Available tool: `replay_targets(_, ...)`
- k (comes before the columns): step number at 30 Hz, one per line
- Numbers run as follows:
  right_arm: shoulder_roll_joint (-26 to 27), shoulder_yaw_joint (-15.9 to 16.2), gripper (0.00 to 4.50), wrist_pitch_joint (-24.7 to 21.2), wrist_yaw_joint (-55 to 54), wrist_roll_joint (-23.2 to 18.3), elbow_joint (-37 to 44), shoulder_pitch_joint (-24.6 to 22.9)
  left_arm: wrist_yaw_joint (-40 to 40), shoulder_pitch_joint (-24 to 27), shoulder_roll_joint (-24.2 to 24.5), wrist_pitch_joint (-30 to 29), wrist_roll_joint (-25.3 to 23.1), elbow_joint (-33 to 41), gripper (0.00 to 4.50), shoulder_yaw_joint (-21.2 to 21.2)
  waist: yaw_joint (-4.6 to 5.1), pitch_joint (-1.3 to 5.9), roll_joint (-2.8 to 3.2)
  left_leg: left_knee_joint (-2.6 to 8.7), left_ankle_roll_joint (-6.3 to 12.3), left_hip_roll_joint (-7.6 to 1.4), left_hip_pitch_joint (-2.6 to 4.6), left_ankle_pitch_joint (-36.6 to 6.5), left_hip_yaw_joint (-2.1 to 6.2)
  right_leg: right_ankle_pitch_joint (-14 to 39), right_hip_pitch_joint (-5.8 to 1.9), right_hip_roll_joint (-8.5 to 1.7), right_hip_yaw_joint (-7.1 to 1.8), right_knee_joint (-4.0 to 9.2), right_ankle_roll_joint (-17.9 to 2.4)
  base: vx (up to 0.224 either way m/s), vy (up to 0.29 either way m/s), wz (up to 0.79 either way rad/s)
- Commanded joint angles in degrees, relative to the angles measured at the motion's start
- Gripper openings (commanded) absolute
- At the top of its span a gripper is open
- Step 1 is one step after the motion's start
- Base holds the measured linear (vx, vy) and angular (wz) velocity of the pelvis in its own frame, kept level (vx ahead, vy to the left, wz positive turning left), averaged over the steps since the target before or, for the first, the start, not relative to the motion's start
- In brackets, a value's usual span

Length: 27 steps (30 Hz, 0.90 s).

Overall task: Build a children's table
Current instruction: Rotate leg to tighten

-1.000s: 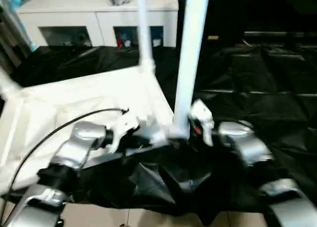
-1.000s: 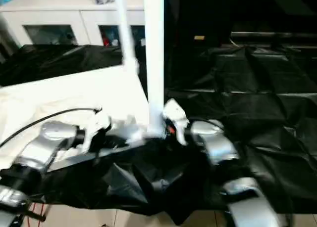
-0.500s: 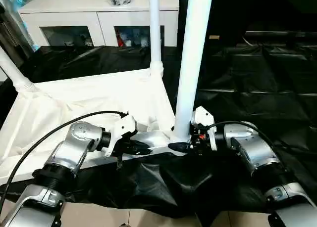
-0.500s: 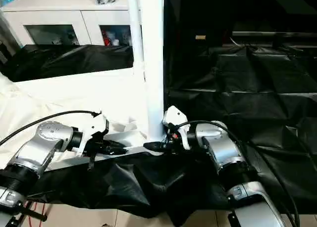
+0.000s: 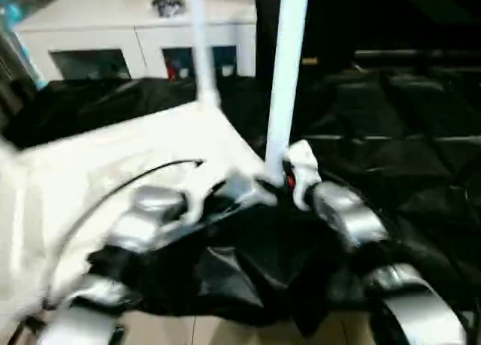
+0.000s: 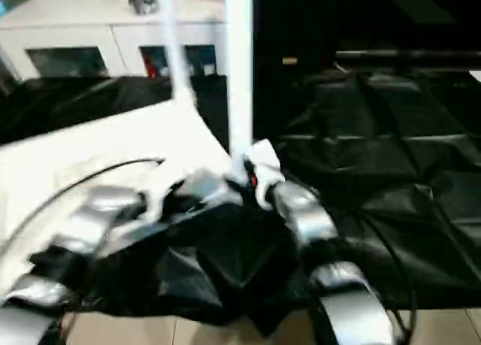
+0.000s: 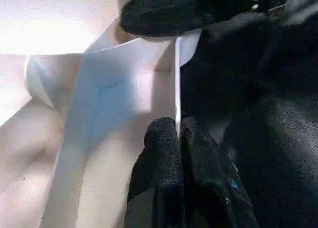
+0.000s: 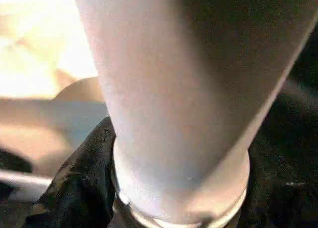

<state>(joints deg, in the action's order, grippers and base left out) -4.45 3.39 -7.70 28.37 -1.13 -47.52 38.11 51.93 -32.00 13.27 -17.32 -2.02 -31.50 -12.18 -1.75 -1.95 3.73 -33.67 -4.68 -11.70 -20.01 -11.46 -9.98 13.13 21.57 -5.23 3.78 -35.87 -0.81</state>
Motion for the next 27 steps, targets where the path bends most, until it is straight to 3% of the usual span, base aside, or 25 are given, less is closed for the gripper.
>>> replay_targets(1,6.43,4.3,2.77,-0.64,2.47,-0.19,-2.58,-0.53,-0.03,-1.18,-4.34,-0.13,0.42,-0.62,0.0,-3.81,0.07,2.58,-0.26,4.32,0.85,-0.98,-0.3,-12.07,0.35,9.64,-2.07,-2.76,-2.38,5.28,-11.77,0.0,0.0,0.0)
replay_targets(2,6.43,4.3,3.32,-0.64,2.47,-0.19,-2.58,-0.53,-0.03,-1.18,-4.34,-0.13,0.42,-0.62,0.0,-3.81,0.05,2.7,-0.32,4.19,1.27,-0.89,-0.41,-10.91,0.32,7.83,-2.2,-2.71,-2.35,5.13,-12.04,0.0,0.0,0.0)
replay_targets(5,6.3,2.1,3.56,-2.13,8.81,-3.43,0.62,-1.06,2.23,-1.38,-4.15,2.5,0.54,-0.77,0.0,-4.56,-0.04,2.74,-0.21,4.06,3.07,-0.88,-0.54,-9.29,0.23,4.13,-2.4,-2.68,-2.18,4.89,-13.16,0.0,0.0,0.0)
replay_targets(7,4.65,3.27,3.81,-0.53,12.25,-2.61,1.99,-1.27,4.67,-0.88,-2.76,3.3,0.74,0.13,0.0,-4.79,-0.16,2.81,-0.56,4.05,3.63,-1.02,-0.65,-8.59,0.26,3.87,-2.46,-2.71,-2.12,4.79,-13.34,0.0,0.0,0.0)
replay_targets(8,4.18,3.66,3.92,0.08,12.99,-2.29,2.13,-1.25,5.43,-0.68,-2.35,3.6,0.82,0.47,0.0,-4.85,-0.24,2.83,-0.42,4.06,3.75,-1.04,-0.58,-8.56,0.28,3.95,-2.4,-2.74,-2.08,4.76,-13.46,0.0,0.0,0.0)
replay_targets(12,1.87,5.22,3.92,2.02,17.5,-2.52,3.3,-1.47,9.28,0.42,-0.08,4.9,1.29,2.14,0.0,-5.29,-0.43,2.98,-0.25,3.85,4.6,-1.21,-0.7,-6.89,0.18,0.53,-2.37,-2.74,-1.98,4.37,-14.4,0.0,0.0,0.0)
replay_targets(14,-3.09,7.62,3.92,2.28,27.86,-3.26,7.92,-2.97,16.05,2.38,3.83,6.68,3.19,4.52,0.0,-5.36,-0.64,2.96,-0.5,3.7,5.38,-1.16,-0.85,-6.91,0.15,0.19,-2.64,-2.72,-1.89,4.3,-14.53,0.0,0.0,0.0)
replay_targets(17,-6.1,9.32,3.92,1.77,33.94,-3.25,10.92,-4.0,18.65,2.83,5.99,7.94,3.09,4.52,0.0,-5.53,-0.8,3.06,-0.25,3.54,6.45,-1.43,-0.66,-6.33,-0.01,-1.77,-2.22,-2.52,-1.85,4.04,-14.97,0.0,0.0,0.0)
replay_targets(18,-7.2,9.85,3.92,1.73,36.34,-3.04,11.94,-4.37,19.67,2.87,6.72,8.54,3.05,4.25,0.0,-5.4,-0.92,3.14,-0.35,3.44,6.56,-1.41,-0.76,-5.5,0.05,-2.7,-2.33,-2.54,-1.87,3.85,-15.18,0.0,0.0,0.0)
replay_targets(19,-8.08,10.26,3.92,1.68,38.17,-2.94,12.64,-4.65,20.53,2.93,7.25,8.66,3.13,4.18,0.0,-5.3,-1.01,3.14,-1.48,3.38,6.98,-1.42,-0.82,-4.76,-0.1,-3.57,-2.31,-2.5,-1.92,3.83,-15.39,0.0,0.0,0.0)
replay_targets(20,-9.21,10.88,3.77,1.62,40.3,-2.84,13.44,-4.95,21.72,3.0,8.02,9.19,3.23,4.02,0.0,-5.21,-1.47,3.09,-0.89,3.39,7.09,-1.43,-0.84,-4.47,0.01,-2.69,-2.27,-2.63,-1.88,3.69,-15.28,0.0,0.0,0.0)
replay_targets(21,-9.21,10.88,3.6,1.62,40.3,-2.84,13.44,-4.95,21.72,3.0,8.02,9.19,3.23,4.02,0.0,-5.21,-1.56,3.1,-0.81,3.32,7.09,-1.47,-0.8,-4.38,-0.02,-2.47,-2.2,-2.7,-1.91,3.68,-15.26,0.0,0.0,0.0)
replay_targets(24,-10.8,11.88,3.55,1.36,43.18,-2.99,14.9,-5.37,24.22,3.33,9.36,9.71,3.76,4.32,0.0,-5.13,-1.72,3.13,-1.01,3.16,7.23,-1.41,-0.79,-2.94,-0.06,-4.42,-2.13,-2.67,-2.01,3.42,-15.7,0.0,0.0,0.0)
replay_targets(27,-11.84,12.59,3.19,0.27,45.59,-4.06,17.04,-6.1,26.43,3.75,10.26,9.74,4.68,5.04,0.0,-5.45,-1.92,3.26,-1.07,2.98,7.77,-1.31,-0.93,-2.15,-0.04,-5.95,-2.26,-2.65,-2.01,3.2,-15.7,0.0,0.0,0.0)
